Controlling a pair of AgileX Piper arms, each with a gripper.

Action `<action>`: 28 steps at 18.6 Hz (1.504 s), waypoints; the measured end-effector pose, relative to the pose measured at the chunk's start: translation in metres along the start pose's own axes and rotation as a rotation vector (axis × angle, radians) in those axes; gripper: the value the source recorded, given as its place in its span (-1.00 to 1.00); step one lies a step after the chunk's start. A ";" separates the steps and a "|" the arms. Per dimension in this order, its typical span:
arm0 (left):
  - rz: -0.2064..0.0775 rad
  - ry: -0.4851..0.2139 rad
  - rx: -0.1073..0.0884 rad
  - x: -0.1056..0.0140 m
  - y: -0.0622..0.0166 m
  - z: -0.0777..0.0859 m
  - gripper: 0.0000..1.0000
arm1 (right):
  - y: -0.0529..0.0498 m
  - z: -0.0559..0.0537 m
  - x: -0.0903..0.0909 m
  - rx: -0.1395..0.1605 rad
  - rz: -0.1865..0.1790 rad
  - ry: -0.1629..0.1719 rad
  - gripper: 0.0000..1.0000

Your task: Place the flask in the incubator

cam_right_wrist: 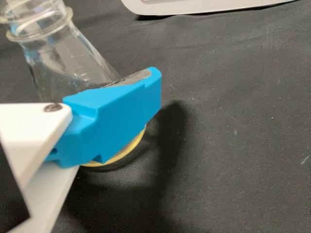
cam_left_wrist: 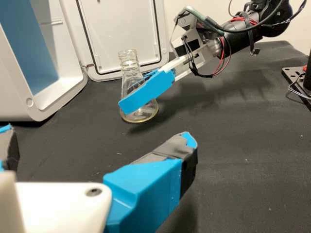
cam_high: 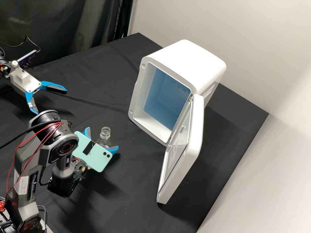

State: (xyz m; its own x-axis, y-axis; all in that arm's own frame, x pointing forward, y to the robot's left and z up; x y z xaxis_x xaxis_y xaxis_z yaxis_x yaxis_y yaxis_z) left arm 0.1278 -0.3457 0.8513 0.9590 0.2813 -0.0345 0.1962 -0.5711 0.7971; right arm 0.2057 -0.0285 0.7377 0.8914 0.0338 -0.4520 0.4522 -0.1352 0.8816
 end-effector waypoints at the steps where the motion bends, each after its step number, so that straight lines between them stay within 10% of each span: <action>1: 0.000 0.002 -0.003 0.000 -0.0001 0.000 1.00 | 0.000 0.000 0.000 0.000 -0.001 -0.001 -1.00; 28: 0.000 0.010 -0.009 0.000 -0.0005 -0.002 1.00 | 0.002 -0.008 -0.004 -0.028 -0.018 -0.027 -1.00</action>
State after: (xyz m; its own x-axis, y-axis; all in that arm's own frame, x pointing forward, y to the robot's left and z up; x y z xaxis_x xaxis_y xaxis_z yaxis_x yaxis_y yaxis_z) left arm 0.1273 -0.3443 0.8518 0.9568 0.2894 -0.0284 0.1944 -0.5641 0.8025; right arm 0.2035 -0.0214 0.7419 0.8820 0.0091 -0.4711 0.4693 -0.1070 0.8765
